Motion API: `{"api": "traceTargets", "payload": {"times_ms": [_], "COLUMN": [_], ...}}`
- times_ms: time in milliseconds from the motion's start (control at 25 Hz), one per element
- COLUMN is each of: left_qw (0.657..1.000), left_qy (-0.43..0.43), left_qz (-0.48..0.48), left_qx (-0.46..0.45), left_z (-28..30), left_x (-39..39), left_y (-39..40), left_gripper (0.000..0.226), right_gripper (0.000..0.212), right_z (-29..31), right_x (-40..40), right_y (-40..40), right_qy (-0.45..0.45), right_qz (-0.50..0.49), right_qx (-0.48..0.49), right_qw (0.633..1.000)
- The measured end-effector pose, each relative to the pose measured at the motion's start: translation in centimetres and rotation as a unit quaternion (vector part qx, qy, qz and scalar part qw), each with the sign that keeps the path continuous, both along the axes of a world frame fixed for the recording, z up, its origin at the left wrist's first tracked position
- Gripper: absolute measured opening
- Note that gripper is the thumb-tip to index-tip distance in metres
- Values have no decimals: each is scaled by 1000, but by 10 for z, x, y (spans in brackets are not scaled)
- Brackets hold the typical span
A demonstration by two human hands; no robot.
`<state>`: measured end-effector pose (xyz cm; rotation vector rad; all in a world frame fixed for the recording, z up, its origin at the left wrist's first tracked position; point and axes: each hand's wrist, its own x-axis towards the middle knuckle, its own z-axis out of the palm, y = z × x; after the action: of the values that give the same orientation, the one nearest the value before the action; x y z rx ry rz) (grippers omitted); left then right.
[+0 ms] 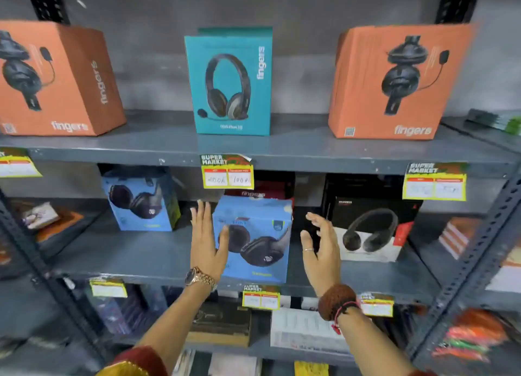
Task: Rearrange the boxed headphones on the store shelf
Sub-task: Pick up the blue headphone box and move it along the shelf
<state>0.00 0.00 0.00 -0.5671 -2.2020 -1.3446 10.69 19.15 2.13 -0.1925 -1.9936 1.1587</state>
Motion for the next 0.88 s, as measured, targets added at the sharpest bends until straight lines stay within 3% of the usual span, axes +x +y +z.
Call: {"api": "traceTargets", "payload": {"times_ms": [120,200,320,560,880], "left_qw": [981,963,951,947,970], "left_qy": [-179,-237,-254,-282,-239], "left_qz": [-23,-67,-114,-84,29], "left_qx": [71,114,132,133,-21], "left_z": [-26,-40,-55,-59,-30], "left_x": [-20,-32,-50,-58,0], "left_y": [2,3,2,-4,-12], "left_gripper": [62,64,70,40,41], "right_gripper": [44,52,60,44,34], "right_z": [-33,-49,-63,-71,-52], "right_x": [-24,-37,-54,-62,-14], "right_y": [1,2,4,1,12], "right_qy": [-98,-161,-205,-228,-264], "right_qz": [37,63,82,99,21], "right_qx": [-103,-176,-217,-305,-215], "right_qw": [989,969,951,920,940]}}
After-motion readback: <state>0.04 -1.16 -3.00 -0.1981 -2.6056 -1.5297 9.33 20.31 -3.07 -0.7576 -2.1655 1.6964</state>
